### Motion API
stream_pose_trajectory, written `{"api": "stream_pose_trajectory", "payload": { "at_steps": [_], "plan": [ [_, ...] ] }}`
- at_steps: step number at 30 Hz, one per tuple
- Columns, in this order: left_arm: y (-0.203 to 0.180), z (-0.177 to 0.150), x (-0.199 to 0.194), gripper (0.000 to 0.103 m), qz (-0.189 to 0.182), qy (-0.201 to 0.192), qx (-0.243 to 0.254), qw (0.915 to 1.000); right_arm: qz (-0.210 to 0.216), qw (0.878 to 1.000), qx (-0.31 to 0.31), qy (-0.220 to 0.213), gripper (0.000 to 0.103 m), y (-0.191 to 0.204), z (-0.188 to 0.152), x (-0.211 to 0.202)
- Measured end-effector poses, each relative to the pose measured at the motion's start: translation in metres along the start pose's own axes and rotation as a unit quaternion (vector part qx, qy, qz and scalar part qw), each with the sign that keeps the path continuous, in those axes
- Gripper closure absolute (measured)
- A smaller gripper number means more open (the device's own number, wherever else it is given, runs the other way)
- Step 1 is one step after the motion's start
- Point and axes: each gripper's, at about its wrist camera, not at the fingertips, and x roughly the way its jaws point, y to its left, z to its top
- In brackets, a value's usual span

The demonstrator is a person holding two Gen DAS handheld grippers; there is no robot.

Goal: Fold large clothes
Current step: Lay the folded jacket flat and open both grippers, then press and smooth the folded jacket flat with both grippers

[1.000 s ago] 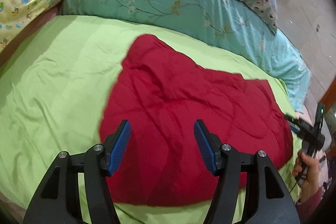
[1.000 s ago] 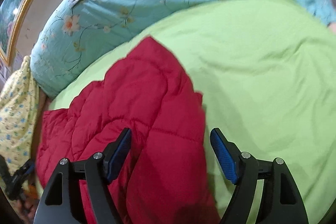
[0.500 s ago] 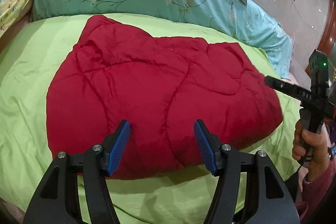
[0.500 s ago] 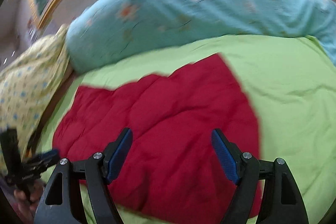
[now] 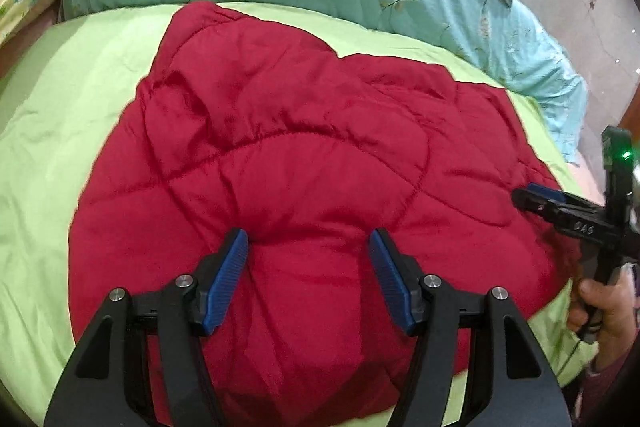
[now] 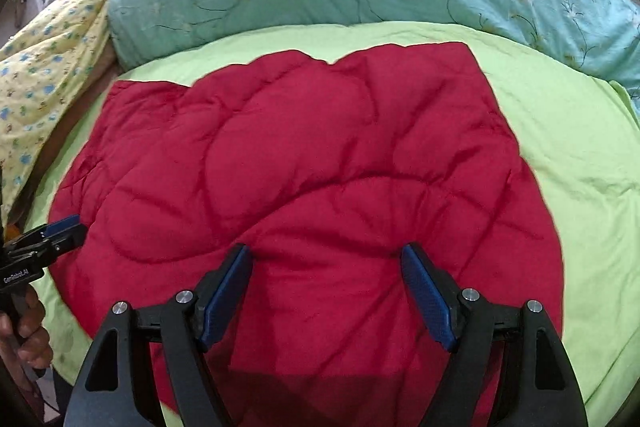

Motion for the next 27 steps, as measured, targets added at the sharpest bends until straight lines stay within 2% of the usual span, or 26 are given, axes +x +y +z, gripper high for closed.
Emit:
{"api": "stream_pose_trajectory", "payload": {
  "at_steps": [5, 13, 27],
  "plan": [
    [0.007, 0.01, 0.01, 0.039, 0.002, 0.003, -0.017, 0.9999, 0.001, 1.0, 0.023, 0.002, 0.026, -0.011, 0.012, 0.015],
    [0.011, 0.026, 0.025, 0.039, 0.033, 0.01, -0.028, 0.999, 0.017, 0.998, 0.065, -0.005, 0.026, -0.035, 0.025, 0.03],
    [0.002, 0.024, 0.026, 0.038, 0.092, 0.005, -0.035, 0.9951, 0.04, 0.996, 0.063, -0.046, 0.026, -0.041, 0.014, 0.024]
  ]
}}
